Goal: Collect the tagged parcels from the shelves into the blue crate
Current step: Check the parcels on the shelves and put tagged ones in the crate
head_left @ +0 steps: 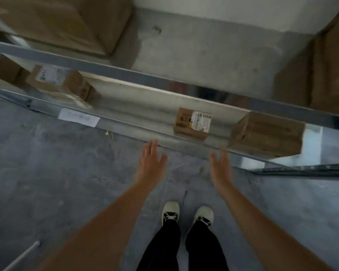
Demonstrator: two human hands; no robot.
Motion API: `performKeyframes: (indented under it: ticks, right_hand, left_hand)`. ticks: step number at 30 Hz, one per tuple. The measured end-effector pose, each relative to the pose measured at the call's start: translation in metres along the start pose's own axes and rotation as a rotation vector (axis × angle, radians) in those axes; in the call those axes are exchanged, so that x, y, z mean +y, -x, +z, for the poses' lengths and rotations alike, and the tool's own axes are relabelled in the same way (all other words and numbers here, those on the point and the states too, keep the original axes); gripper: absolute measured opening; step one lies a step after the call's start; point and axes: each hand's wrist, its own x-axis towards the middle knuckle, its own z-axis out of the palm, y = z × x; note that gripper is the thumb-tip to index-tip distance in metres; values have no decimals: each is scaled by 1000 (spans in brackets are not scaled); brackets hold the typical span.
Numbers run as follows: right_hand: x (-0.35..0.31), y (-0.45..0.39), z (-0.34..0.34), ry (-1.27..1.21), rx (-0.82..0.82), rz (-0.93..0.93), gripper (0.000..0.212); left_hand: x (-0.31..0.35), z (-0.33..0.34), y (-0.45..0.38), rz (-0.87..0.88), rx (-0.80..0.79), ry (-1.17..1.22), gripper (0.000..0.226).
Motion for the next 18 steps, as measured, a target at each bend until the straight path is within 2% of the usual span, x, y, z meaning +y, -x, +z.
performKeyframes:
  ticks: [6,9,12,15,18]
  right_hand:
    - [-22,-81,27,-291,40,72,51]
    - [-36,-108,38,-546,16,142,47]
    - [-39,-117,49,-518,-18,134,38]
    - [-40,-120,54,-477,-24,144,37]
    - [-47,-107,52,-473,-9,27,39]
  left_hand:
    - [35,23,-91,-89,52,420,53]
    - [55,30,-123,-174,-19,579,51]
    - [61,40,-142,-197,-131,588,45]
    - [57,48,-145,-196,-111,635,39]
    - [47,45,-151,-376,-94,946,39]
